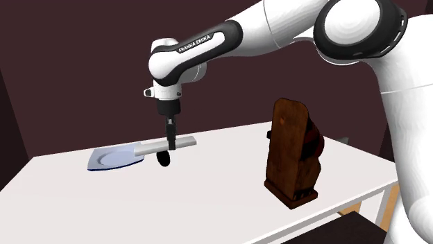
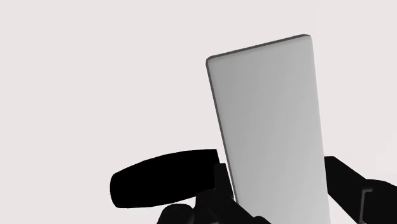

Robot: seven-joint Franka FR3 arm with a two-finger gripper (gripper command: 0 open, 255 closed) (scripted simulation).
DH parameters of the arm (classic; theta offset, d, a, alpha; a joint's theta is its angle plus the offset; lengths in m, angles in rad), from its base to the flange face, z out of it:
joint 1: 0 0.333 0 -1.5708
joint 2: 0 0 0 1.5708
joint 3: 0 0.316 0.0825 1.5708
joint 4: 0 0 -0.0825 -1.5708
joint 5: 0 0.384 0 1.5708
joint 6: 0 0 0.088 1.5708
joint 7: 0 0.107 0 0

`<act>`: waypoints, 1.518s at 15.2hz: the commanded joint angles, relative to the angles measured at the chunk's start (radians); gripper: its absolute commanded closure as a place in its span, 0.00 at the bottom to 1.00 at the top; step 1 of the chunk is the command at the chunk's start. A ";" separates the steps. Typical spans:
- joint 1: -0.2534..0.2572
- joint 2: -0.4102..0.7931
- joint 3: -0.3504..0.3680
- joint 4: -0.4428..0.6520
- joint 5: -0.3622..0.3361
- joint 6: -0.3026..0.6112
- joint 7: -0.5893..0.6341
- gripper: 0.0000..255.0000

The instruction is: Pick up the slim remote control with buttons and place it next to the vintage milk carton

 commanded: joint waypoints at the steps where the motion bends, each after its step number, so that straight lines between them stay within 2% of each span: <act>1: 0.000 -0.007 0.001 0.017 0.002 -0.024 -0.001 1.00; 2: 0.000 -0.009 0.001 0.026 0.003 -0.035 -0.002 1.00; 7: -0.079 -0.148 -0.021 -0.168 0.040 0.024 -0.102 1.00; 13: -0.158 -0.285 -0.066 -0.345 0.075 0.069 -0.235 1.00; 23: -0.273 -0.445 -0.177 -0.538 0.094 0.102 -0.469 1.00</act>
